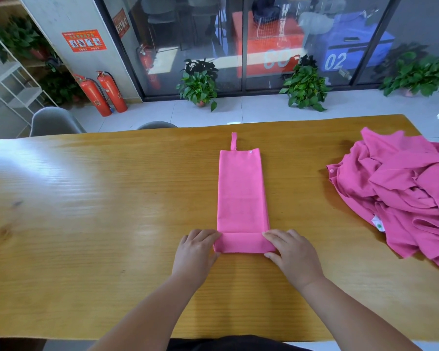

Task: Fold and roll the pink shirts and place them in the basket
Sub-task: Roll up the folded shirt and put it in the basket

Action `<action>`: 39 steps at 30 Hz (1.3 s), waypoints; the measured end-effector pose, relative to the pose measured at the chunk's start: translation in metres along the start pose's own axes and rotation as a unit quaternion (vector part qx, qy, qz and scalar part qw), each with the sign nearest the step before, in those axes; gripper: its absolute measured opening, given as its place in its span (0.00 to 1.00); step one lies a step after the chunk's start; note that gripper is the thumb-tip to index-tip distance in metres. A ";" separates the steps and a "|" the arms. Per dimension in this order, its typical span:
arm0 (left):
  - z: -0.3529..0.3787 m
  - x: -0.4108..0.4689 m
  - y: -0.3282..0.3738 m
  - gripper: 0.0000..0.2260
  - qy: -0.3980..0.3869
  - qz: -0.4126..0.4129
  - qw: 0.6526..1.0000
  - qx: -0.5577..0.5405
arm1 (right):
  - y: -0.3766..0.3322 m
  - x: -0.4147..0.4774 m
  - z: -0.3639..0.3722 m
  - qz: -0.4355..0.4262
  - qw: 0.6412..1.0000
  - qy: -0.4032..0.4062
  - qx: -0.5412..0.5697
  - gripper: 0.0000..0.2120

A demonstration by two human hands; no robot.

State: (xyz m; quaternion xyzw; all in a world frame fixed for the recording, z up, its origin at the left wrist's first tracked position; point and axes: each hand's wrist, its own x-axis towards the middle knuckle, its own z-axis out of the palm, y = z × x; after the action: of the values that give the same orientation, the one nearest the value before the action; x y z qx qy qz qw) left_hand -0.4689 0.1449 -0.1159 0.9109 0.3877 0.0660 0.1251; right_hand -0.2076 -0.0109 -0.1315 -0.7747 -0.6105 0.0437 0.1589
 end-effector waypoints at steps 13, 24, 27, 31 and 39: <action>-0.009 0.019 -0.015 0.15 -0.127 -0.153 0.940 -0.278 | 0.022 0.025 -0.012 0.109 0.973 -0.140 0.148 0.27; 0.001 0.005 -0.001 0.17 0.025 -0.008 0.999 -0.037 | 0.002 0.004 0.004 -0.018 0.999 0.028 -0.034 0.23; -0.004 0.010 -0.001 0.22 -0.019 -0.022 0.999 -0.034 | 0.000 0.010 -0.001 0.018 0.999 -0.017 -0.022 0.24; -0.014 0.021 -0.003 0.19 -0.080 -0.070 0.988 -0.112 | -0.001 0.025 -0.019 0.071 0.991 -0.088 0.067 0.23; -0.020 0.030 -0.016 0.17 -0.180 -0.142 0.941 -0.251 | 0.014 0.034 -0.025 0.112 0.970 -0.175 0.126 0.23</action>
State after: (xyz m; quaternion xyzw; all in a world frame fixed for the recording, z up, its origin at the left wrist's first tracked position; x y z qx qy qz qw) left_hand -0.4633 0.1812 -0.1010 0.7820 0.4552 -0.0223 0.4251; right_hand -0.1791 0.0141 -0.1074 -0.7920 -0.5279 0.2729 0.1396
